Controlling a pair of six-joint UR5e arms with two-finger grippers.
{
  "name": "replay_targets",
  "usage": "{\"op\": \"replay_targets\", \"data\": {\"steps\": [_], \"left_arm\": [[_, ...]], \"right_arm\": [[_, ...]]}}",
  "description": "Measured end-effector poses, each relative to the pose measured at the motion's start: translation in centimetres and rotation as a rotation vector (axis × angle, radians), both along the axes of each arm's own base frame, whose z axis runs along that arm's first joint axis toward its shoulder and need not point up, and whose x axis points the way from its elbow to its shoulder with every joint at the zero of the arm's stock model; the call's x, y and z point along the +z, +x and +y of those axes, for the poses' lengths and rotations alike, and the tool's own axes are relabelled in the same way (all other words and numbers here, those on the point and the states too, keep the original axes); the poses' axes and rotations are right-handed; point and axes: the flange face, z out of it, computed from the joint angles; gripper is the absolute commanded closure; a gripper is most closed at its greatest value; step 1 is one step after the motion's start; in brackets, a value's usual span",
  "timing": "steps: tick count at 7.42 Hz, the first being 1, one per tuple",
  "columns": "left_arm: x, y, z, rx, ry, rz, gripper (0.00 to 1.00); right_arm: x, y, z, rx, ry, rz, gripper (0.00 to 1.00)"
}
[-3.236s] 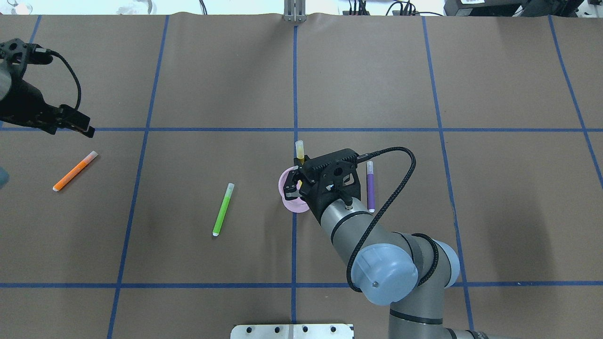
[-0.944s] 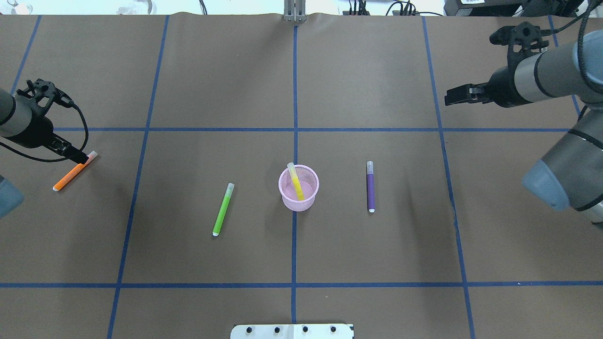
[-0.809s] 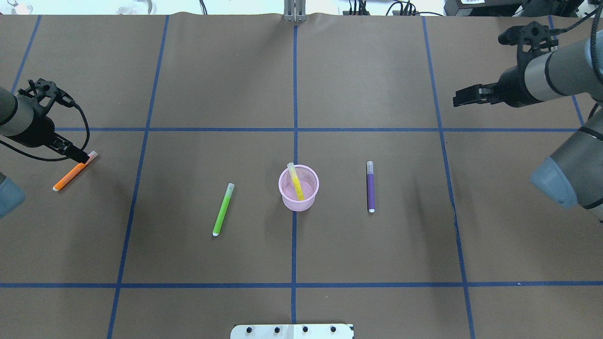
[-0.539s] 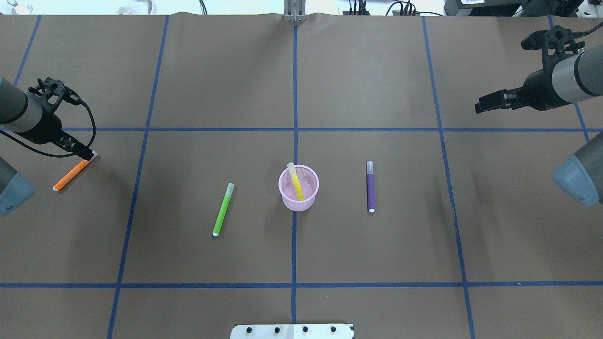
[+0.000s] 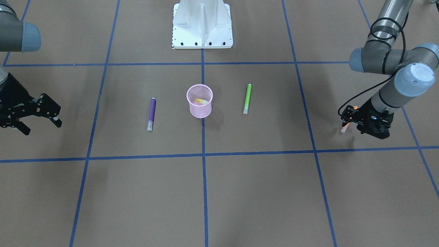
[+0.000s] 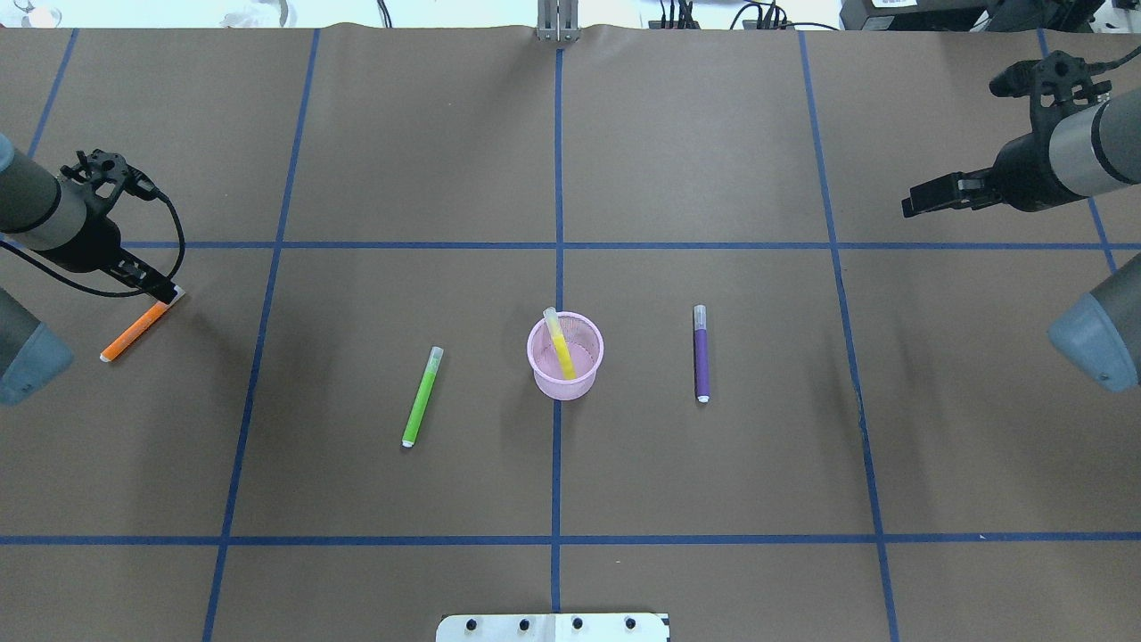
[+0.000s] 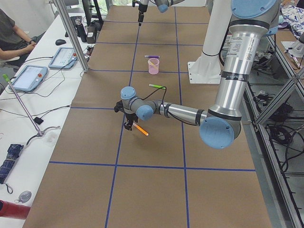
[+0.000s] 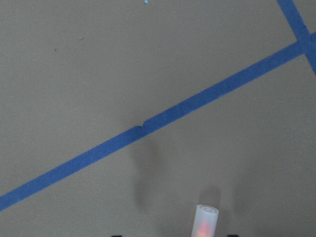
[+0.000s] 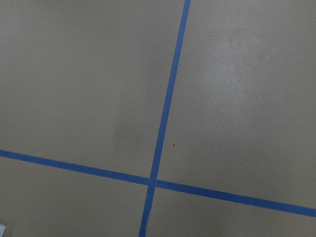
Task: Collect pens into pen holder
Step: 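Hold the orange marker in the left gripper and lift it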
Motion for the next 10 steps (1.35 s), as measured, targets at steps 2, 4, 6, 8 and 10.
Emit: {"op": "replay_targets", "data": {"steps": [2, 4, 6, 8, 10], "left_arm": [[-0.07, -0.02, 0.0, 0.0, 0.001, 0.001, 0.32], [-0.08, -0.02, 0.01, 0.0, 0.0, 0.001, 0.32], [0.19, 0.05, 0.04, 0.0, -0.006, -0.002, 0.32], [0.23, 0.08, 0.06, 0.0, -0.009, -0.003, 0.31], [0.06, 0.16, 0.14, 0.001, -0.009, 0.0, 0.32]], "right_arm": [[-0.72, 0.02, -0.04, 0.0, 0.009, -0.01, 0.01], [-1.08, 0.12, 0.03, -0.004, 0.01, -0.019, 0.01], [-1.09, 0.15, 0.02, -0.005, 0.008, -0.02, 0.01], [-1.08, 0.15, 0.02, -0.005, 0.007, -0.02, 0.01], [-1.07, 0.15, 0.02, -0.005, 0.007, -0.02, 0.01]]}}
